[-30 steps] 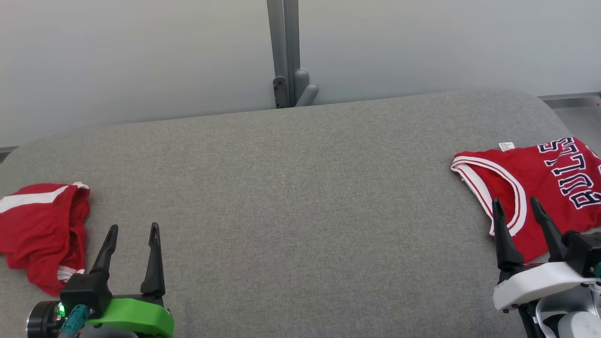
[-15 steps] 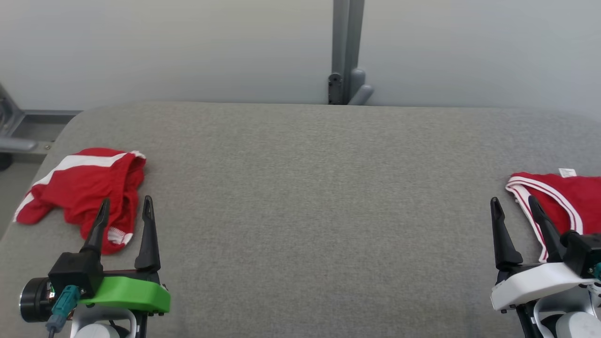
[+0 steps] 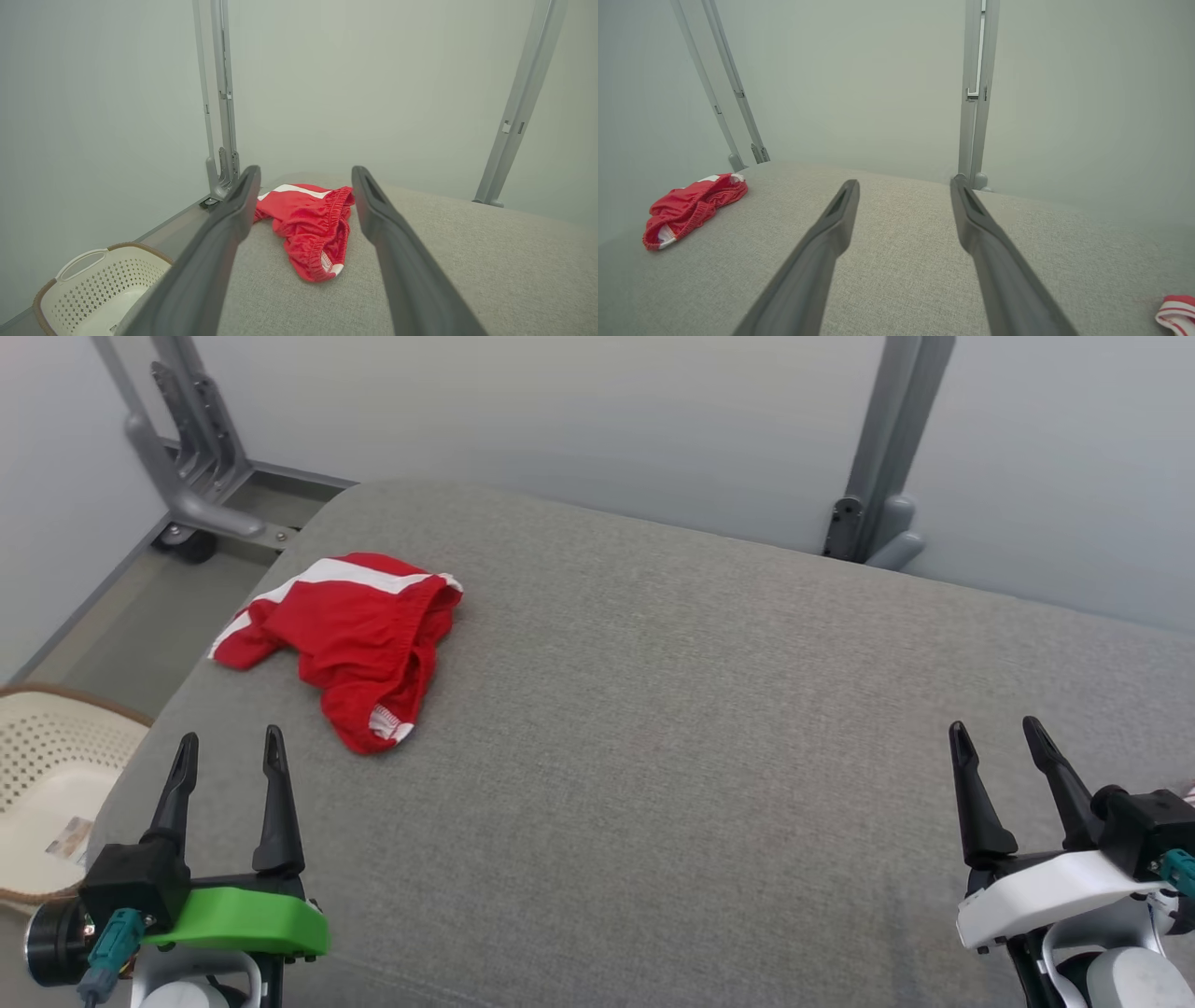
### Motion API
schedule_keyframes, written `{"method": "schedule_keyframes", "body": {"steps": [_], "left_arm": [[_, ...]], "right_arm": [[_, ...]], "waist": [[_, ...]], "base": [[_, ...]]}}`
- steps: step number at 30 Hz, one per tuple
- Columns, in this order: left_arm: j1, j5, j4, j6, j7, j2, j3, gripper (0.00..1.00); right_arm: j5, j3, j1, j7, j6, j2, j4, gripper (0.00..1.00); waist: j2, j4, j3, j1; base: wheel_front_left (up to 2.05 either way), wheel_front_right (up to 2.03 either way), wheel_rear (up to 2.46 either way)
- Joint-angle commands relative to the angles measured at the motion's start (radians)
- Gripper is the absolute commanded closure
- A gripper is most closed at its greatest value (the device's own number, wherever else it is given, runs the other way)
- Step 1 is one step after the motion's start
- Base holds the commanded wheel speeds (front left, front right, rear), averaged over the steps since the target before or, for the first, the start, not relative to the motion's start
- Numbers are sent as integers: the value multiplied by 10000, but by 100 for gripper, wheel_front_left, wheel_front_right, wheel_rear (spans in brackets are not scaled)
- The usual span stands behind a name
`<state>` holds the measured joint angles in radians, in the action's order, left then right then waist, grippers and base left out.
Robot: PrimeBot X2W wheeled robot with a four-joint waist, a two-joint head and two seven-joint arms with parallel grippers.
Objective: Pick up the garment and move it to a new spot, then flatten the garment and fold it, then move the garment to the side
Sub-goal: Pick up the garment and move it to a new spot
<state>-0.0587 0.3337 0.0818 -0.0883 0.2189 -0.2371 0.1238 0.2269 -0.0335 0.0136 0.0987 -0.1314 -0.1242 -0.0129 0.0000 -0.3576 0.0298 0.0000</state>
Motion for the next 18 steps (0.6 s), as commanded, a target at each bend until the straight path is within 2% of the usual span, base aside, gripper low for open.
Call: {"method": "schedule_keyframes", "body": {"steps": [1,8,18], "left_arm": [[49,85,14,5,60,-35,4,0],[-21,83,18,-49,80,-83,66,0],[-223,80,19,-139,38,-115,134,0]], "right_arm": [[14,-30,-87,61,14,-3,58,0],[41,-70,-39,72,14,-40,84,0],[-3,-78,-143,43,14,-44,33,0]], "waist": [[0,-668,-31,0],[0,-771,-84,0],[0,-568,-202,0]], "base": [[0,0,0],[0,0,0],[0,0,0]]}}
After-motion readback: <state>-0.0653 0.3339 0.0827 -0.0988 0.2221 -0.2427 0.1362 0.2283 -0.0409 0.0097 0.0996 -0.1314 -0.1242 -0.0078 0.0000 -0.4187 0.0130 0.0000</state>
